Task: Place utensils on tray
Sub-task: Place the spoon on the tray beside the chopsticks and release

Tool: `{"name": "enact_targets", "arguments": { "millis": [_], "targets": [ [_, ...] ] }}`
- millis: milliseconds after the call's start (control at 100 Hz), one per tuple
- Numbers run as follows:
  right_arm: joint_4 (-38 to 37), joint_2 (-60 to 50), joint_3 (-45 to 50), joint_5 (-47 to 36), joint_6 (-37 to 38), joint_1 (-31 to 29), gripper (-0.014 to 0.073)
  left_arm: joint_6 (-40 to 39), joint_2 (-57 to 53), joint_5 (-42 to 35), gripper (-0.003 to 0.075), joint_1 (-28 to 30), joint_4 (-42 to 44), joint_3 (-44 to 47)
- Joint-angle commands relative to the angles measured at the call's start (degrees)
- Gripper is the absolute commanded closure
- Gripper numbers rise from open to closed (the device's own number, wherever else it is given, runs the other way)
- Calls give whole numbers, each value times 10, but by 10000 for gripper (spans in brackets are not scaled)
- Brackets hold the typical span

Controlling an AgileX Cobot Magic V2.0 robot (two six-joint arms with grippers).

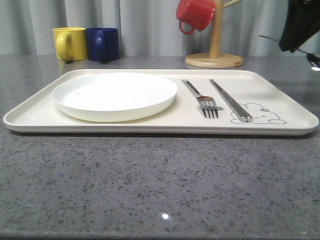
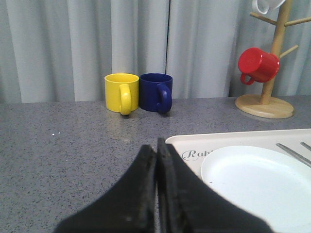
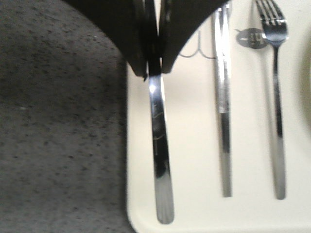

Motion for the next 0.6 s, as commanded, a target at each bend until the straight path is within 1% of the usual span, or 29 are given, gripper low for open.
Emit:
{"name": "enact_targets", "arguments": {
  "millis": [0,130,350,590],
  "targets": [
    [-4,-11,-18,-45,24,21,645,0,4,-45,738,-4,-2,-16],
    [-5,13,-18,-55,46,30,645,0,4,-45,738,-4,-2,-16],
    [-5,46,-18,-56,51,32,645,0,4,-45,738,-4,-2,-16],
    [-5,59,-16,-61,52,33,645,0,4,-45,738,-4,-2,-16]
  ]
}}
